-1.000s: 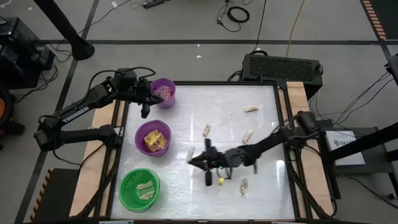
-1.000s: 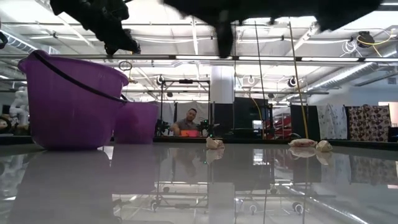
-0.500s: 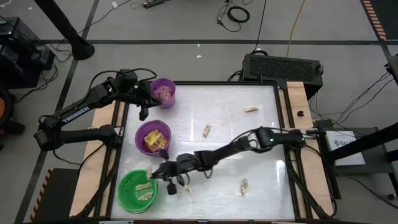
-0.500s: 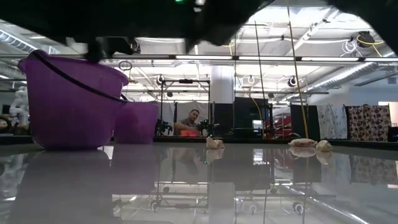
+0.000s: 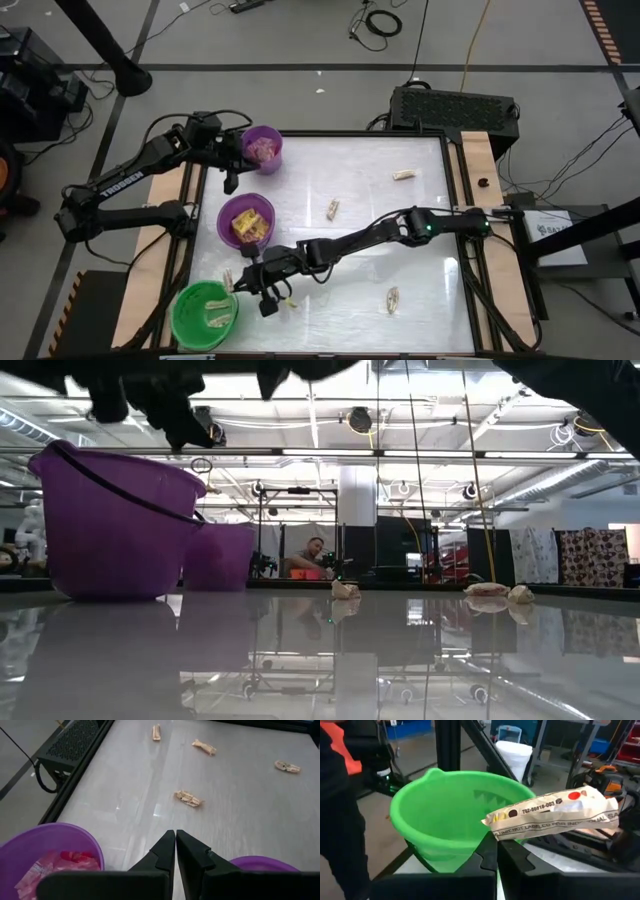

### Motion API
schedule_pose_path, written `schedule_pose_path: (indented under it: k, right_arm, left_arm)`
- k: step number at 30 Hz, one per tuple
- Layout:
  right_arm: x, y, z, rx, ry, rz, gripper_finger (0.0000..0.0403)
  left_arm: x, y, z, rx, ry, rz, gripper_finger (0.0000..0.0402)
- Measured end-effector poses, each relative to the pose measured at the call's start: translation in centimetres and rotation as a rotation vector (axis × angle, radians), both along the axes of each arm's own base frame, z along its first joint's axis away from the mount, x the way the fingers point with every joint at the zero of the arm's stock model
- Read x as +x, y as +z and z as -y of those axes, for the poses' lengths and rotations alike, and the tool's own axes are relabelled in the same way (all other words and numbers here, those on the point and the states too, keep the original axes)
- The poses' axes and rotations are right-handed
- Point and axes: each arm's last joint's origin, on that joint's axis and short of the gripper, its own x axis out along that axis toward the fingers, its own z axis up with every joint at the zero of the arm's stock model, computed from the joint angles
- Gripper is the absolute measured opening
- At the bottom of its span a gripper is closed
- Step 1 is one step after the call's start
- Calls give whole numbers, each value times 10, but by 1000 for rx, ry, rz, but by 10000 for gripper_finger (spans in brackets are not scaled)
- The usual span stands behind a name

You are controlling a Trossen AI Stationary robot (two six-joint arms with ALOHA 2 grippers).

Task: Sort candy by brand, put in halloween buckets
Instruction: Put the white candy into the green bucket

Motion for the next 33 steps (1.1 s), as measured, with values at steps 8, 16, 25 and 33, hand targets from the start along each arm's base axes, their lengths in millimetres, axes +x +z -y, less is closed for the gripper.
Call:
schedule_pose_path:
  k: [8, 16, 25, 33]
  right_arm:
    - [1, 21, 0, -94, 22, -7, 0]
    - [0, 24, -4, -108, 1, 18, 0]
    - [2, 25, 3, -129, 110, 48, 0]
    - [4, 28, 17, -186, 257, 121, 0]
  left_arm:
    - [0, 1, 0, 6, 1, 8, 23]
    - [-19, 11, 22, -115, 11, -65, 13]
    - [-86, 41, 77, -211, 157, -68, 3]
    - [-116, 26, 90, -268, 365, -273, 2]
